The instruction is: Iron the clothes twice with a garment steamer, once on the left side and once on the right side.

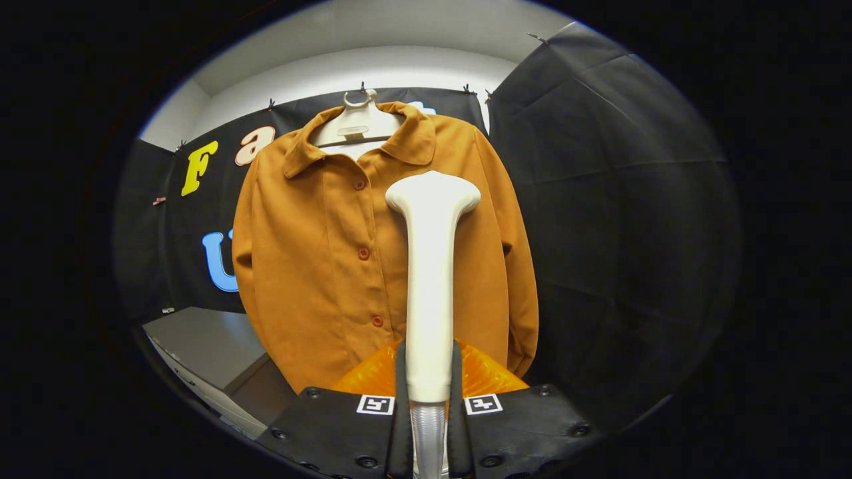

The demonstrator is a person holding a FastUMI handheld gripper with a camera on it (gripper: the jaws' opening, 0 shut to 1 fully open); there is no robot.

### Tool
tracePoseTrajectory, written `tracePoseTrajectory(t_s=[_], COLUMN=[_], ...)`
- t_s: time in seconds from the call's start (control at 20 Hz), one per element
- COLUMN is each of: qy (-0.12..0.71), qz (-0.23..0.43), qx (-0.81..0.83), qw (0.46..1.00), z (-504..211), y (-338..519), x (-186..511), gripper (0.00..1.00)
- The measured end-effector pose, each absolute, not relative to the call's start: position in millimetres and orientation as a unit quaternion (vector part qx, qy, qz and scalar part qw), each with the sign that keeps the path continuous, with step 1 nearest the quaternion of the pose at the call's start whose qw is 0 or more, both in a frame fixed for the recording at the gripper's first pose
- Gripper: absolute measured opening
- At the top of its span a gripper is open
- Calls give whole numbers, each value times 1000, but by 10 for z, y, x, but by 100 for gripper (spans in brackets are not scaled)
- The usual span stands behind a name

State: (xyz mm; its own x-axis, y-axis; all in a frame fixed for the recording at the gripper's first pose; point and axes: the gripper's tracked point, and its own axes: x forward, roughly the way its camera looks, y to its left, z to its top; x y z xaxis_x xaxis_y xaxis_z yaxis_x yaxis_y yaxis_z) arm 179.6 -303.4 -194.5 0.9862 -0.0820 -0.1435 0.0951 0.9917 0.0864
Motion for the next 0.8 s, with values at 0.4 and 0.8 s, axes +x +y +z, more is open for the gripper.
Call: tracePoseTrajectory(t_s=[0.4, 0.8], qy=[136, 205], qz=[-45, -51], qx=[41, 46], qw=[989, 976], z=[-2603, -3265], y=[-3021, -2962], x=[1597, 1240], gripper=[23, 24])
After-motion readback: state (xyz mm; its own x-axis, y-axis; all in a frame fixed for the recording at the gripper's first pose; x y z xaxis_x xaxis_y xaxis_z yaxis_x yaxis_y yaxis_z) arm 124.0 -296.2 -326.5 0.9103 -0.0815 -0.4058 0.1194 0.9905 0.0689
